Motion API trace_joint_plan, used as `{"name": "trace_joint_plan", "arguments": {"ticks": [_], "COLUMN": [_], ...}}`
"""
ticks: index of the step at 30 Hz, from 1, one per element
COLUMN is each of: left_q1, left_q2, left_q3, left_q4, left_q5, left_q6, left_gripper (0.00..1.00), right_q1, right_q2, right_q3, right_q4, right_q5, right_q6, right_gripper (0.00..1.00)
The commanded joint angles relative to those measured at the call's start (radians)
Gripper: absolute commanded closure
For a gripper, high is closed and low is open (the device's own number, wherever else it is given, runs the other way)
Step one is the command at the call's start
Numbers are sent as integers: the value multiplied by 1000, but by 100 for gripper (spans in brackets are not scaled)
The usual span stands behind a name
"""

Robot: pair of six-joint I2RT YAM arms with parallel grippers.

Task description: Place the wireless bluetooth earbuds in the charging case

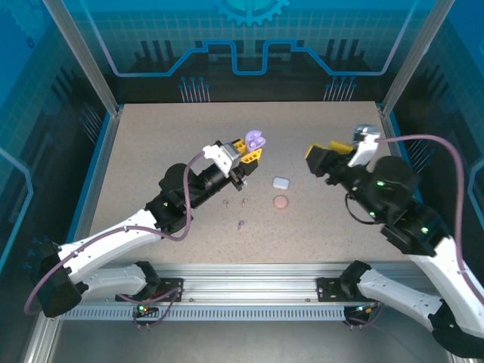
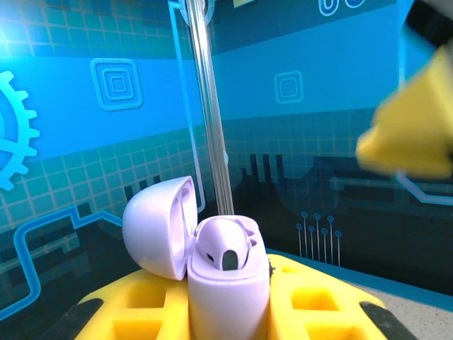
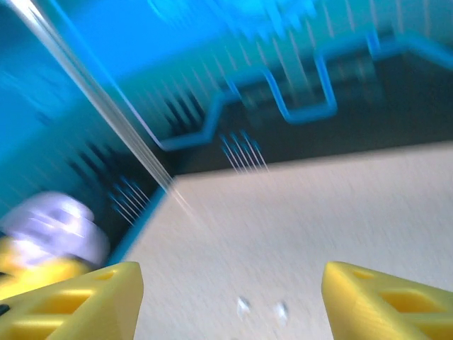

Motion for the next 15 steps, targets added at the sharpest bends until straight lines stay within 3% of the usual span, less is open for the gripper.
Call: {"name": "trace_joint_plan", "arguments": {"ticks": [1,8,15], "left_q1": [-4,18,62], "left_q2": [-36,-70,-104], "left_q3": [20,10,-11], "left_q4": [30,17,27], "left_q5": [-48,-93,-105], "left_q6": [34,48,29], "left_gripper": [100,100,100], "right_q1": [-16,42,211], "right_q2": [71,300,669], "right_q3": [-128,-314,-159], "right_q4": [-121,-27,-129], "right_q5": [-2,-80,-16], "right_q6": [168,428,654], "right_gripper": [33,38,39]}}
